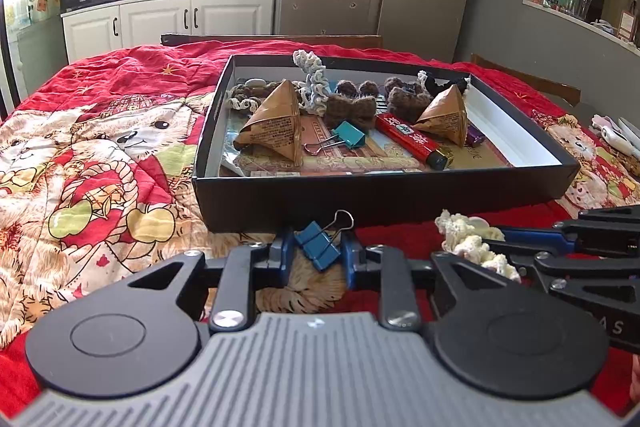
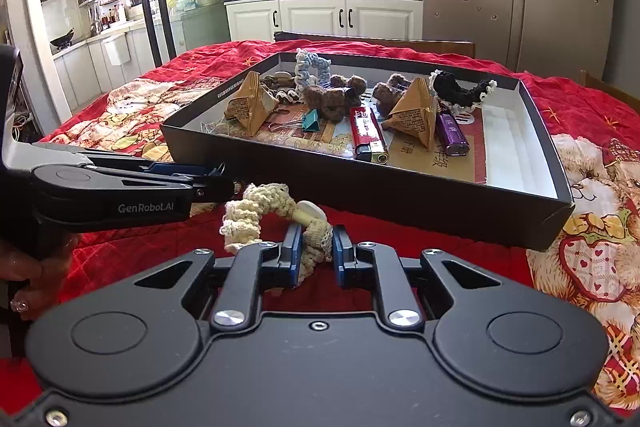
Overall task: Organize objects
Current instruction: 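Grasp cream lace scrunchie with right tool while left tool grasps remaining blue binder clips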
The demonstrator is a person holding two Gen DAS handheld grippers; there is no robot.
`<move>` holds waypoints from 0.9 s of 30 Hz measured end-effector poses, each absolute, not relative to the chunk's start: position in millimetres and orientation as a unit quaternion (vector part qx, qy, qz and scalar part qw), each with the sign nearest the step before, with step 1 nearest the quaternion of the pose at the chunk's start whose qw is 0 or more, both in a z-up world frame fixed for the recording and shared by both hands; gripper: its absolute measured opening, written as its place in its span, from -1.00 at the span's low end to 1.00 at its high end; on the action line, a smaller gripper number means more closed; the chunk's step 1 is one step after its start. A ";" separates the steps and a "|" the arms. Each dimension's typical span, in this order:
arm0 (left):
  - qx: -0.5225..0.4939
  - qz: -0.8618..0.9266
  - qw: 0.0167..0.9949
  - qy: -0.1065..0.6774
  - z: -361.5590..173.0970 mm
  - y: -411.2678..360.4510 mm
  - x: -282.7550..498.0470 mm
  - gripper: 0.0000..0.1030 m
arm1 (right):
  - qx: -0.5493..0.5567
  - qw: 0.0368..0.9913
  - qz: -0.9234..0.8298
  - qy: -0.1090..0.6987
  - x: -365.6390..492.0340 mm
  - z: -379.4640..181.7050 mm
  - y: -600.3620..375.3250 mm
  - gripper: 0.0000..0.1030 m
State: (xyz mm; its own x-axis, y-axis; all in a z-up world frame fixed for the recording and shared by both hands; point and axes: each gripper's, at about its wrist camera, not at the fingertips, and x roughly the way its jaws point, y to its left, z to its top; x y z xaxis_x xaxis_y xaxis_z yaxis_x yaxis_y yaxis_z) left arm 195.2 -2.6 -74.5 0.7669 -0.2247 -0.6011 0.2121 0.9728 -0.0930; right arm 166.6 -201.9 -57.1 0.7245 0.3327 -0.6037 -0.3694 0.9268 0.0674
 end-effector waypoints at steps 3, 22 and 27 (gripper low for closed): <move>-0.012 -0.116 0.940 0.321 -74.5 -2.3 194.6 -0.45 | -0.029 0.928 0.189 0.319 166.6 -57.0 -201.9 -0.70; -0.023 -0.131 0.940 0.315 -64.5 1.2 179.7 -0.45 | -0.022 0.932 0.194 0.306 158.4 -50.1 -204.3 -0.75; -0.027 -0.139 0.944 0.299 -52.7 2.3 171.4 -0.45 | -0.014 0.935 0.196 0.296 154.6 -43.6 -207.9 -0.76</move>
State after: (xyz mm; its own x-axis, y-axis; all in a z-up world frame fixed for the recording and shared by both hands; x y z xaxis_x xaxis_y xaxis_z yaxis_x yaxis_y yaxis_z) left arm 171.4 2.3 -52.7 0.7830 -0.2781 -0.5563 0.2461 0.9600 -0.1335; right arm 154.6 -207.9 -43.6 0.7479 0.3573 -0.5595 -0.3744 0.9230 0.0890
